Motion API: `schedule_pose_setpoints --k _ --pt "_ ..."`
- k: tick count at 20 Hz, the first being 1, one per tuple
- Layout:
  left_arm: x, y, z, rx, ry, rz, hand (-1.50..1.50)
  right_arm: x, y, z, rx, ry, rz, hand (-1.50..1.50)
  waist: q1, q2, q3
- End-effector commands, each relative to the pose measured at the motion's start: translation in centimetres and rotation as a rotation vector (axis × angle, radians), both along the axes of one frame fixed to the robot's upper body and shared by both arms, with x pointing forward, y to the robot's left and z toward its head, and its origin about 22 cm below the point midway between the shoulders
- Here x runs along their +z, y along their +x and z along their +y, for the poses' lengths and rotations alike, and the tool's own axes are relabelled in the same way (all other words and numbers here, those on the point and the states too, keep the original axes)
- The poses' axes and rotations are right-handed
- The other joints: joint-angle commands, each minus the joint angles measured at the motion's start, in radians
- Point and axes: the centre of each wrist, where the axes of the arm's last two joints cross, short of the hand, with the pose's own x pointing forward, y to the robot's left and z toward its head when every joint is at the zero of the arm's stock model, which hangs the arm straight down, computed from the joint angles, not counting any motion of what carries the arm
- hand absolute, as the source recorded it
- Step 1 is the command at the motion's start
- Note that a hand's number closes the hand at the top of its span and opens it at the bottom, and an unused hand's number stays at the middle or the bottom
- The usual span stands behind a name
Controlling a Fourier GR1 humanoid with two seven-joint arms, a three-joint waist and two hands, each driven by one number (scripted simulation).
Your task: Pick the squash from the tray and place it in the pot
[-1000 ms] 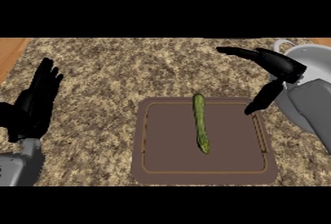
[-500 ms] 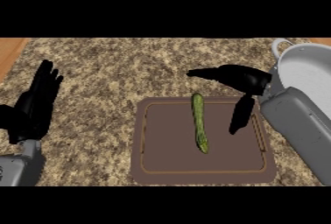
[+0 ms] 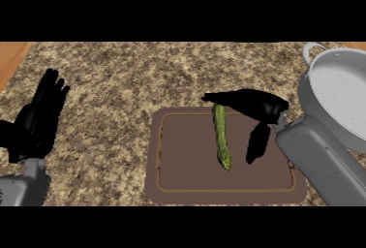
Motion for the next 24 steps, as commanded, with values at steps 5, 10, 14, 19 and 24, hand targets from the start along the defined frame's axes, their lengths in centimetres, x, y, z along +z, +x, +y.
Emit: schedule_pose_setpoints --k 5,10,14,19,24 --pt "0.0 0.2 0.9 -0.006 0.012 0.004 0.00 -3.0 0.2 0.2 -0.051 -0.087 -0.027 -1.50 0.003 0.002 0.000" --pt "0.3 0.7 0.2 -0.001 -0.007 0.005 0.00 -3.0 1.6 0.3 -0.044 -0.059 -0.026 -1.50 0.005 0.003 0.000" --pt "0.3 1.0 -2.2 -0.009 -0.004 -0.004 0.00 -4.4 0.6 -0.3 -0.036 -0.090 -0.030 -1.50 0.000 0.002 0.000" --pt "2.5 -0.3 -1.3 0.002 0.002 0.005 0.00 -6.5 0.5 1.5 -0.073 -0.121 -0.022 -1.50 0.006 0.001 0.001" --pt "-0.6 -1.1 -2.4 0.003 0.010 -0.010 0.00 -6.3 0.7 2.1 -0.042 -0.103 -0.005 -1.50 0.002 0.000 0.000"
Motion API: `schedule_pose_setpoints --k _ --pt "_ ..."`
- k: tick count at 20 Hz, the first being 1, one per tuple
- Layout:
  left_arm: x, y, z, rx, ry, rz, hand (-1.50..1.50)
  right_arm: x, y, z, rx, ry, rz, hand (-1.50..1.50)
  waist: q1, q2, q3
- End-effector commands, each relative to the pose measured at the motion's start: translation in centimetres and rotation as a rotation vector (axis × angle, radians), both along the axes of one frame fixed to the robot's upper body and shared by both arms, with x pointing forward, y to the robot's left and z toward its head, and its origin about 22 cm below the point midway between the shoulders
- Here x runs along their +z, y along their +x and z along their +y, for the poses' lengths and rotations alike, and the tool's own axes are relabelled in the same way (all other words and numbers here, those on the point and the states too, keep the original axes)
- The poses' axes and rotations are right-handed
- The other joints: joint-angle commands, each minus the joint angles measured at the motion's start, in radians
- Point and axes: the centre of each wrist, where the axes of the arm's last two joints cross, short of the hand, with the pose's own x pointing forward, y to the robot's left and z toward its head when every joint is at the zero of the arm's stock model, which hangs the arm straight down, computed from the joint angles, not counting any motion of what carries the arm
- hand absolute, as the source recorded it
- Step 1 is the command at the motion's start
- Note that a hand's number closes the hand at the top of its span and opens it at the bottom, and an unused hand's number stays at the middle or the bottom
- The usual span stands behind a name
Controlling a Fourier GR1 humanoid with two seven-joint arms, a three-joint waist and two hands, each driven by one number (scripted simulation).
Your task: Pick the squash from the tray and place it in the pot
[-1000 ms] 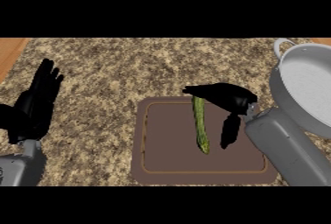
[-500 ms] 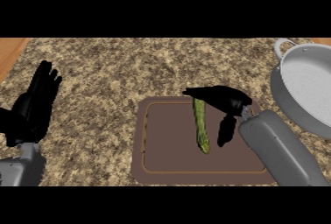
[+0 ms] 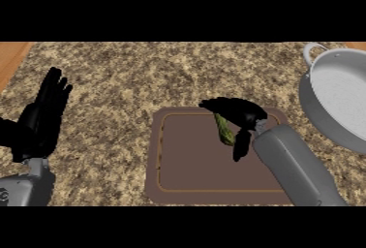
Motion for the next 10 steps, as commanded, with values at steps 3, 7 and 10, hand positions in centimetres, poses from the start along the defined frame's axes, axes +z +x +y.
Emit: schedule_pose_setpoints --k 3,7,10 --pt "1.1 0.2 -0.2 0.016 0.005 -0.001 0.00 -2.5 -0.8 0.0 0.150 -0.009 -0.067 1.50 0.001 0.002 0.001" --pt "1.5 0.4 0.4 0.003 -0.001 -0.001 0.00 -2.8 -1.1 1.2 0.153 -0.004 -0.074 1.50 0.000 0.001 0.000" --pt "1.0 0.4 0.2 0.008 -0.008 -0.001 0.00 -2.2 -1.6 0.3 0.170 -0.018 -0.050 1.50 -0.005 0.000 0.000"
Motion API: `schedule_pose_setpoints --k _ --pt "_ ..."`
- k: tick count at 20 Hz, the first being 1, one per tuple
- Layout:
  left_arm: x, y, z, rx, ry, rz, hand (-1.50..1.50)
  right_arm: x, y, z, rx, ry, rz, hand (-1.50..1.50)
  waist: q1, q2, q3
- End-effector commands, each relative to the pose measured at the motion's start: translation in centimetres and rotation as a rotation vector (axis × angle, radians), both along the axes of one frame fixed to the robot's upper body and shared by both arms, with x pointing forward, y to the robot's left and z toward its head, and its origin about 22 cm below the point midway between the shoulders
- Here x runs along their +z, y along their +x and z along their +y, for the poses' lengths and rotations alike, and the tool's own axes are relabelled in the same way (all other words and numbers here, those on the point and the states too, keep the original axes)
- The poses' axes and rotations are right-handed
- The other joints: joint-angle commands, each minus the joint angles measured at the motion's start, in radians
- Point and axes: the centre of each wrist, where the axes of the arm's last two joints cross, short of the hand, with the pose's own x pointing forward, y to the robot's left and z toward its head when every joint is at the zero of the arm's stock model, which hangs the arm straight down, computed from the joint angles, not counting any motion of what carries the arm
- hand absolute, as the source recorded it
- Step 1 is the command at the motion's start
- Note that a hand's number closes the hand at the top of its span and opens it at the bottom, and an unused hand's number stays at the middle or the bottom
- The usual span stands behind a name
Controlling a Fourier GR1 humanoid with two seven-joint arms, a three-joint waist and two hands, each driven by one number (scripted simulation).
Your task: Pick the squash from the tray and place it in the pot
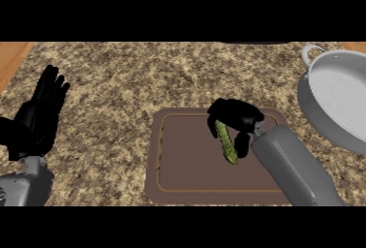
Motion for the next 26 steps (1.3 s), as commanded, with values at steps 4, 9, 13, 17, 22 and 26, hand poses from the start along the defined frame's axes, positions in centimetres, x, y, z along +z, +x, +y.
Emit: schedule_pose_setpoints --k 4,9,13,17,22,26 --pt "-0.7 0.1 1.3 -0.012 -0.013 0.020 0.00 -1.6 -0.6 1.0 0.035 -0.009 0.018 1.50 -0.001 0.012 0.005" --pt "-1.7 -0.7 1.7 0.046 0.002 0.019 0.00 -1.8 -8.4 -4.5 0.090 0.031 -0.008 1.50 -0.050 -0.002 0.005" --pt "-1.7 -1.4 2.7 0.106 0.005 0.032 0.00 -1.6 -14.0 -7.9 0.135 0.037 0.010 1.50 -0.108 -0.017 0.004" --pt "-1.4 -1.4 2.3 0.102 0.001 0.035 0.00 1.5 -18.5 -11.0 0.070 0.151 -0.068 1.50 -0.110 -0.011 0.005" --pt "0.1 -1.4 3.3 0.097 0.009 0.016 0.00 6.1 -19.9 -13.8 -0.158 0.413 -0.268 1.50 -0.104 -0.007 0.005" --pt "-1.0 -1.6 3.0 0.079 0.000 0.028 0.00 9.3 -21.7 -16.6 -0.293 0.552 -0.425 1.50 -0.097 -0.003 0.005"
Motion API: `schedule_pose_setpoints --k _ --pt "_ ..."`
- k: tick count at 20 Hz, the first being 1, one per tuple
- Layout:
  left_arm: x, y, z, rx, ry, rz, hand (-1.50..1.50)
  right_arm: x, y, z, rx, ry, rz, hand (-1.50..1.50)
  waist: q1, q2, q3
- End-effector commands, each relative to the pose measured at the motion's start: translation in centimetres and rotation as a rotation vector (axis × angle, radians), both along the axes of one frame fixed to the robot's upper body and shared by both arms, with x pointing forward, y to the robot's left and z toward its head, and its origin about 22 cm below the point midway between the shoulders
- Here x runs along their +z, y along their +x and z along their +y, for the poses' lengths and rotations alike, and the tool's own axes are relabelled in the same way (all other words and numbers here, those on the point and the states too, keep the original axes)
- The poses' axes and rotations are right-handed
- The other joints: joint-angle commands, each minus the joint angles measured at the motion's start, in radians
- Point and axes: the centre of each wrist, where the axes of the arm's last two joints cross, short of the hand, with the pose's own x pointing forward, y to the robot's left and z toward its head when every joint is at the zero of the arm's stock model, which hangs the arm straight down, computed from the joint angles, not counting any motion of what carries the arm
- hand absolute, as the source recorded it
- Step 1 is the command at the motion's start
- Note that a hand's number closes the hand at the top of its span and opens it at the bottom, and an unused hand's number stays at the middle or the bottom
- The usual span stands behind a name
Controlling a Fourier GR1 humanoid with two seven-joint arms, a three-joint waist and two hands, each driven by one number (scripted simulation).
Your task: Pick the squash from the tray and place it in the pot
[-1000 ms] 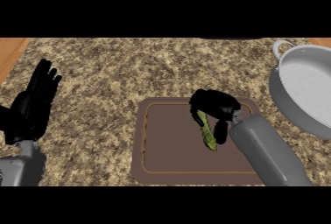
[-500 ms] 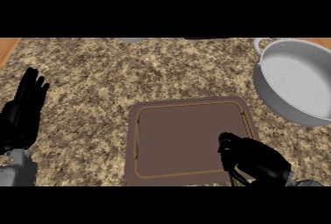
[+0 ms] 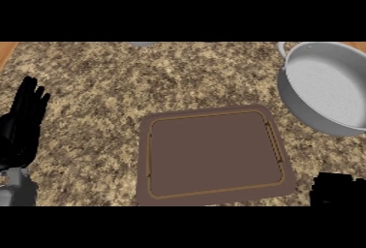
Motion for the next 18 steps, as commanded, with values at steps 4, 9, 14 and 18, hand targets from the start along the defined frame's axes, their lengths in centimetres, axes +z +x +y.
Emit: schedule_pose_setpoints --k 4,9,14,18 --pt "0.3 0.4 -1.2 -0.047 0.009 -0.003 0.00 4.9 -3.5 -5.2 -0.261 0.213 -0.164 1.50 0.047 0.012 0.001" --pt "1.5 1.8 -1.8 -0.088 -0.002 -0.006 0.00 8.4 -2.5 -9.8 -0.382 0.253 -0.186 1.50 0.085 0.018 0.001" --pt "0.8 3.2 -4.2 -0.102 0.002 -0.019 0.00 10.2 1.1 -13.2 -0.405 0.330 -0.125 1.50 0.098 0.022 0.001" --pt "1.8 1.1 -2.6 -0.107 -0.006 -0.033 0.00 10.2 2.6 -14.5 -0.432 0.325 -0.111 1.50 0.103 0.019 0.001"
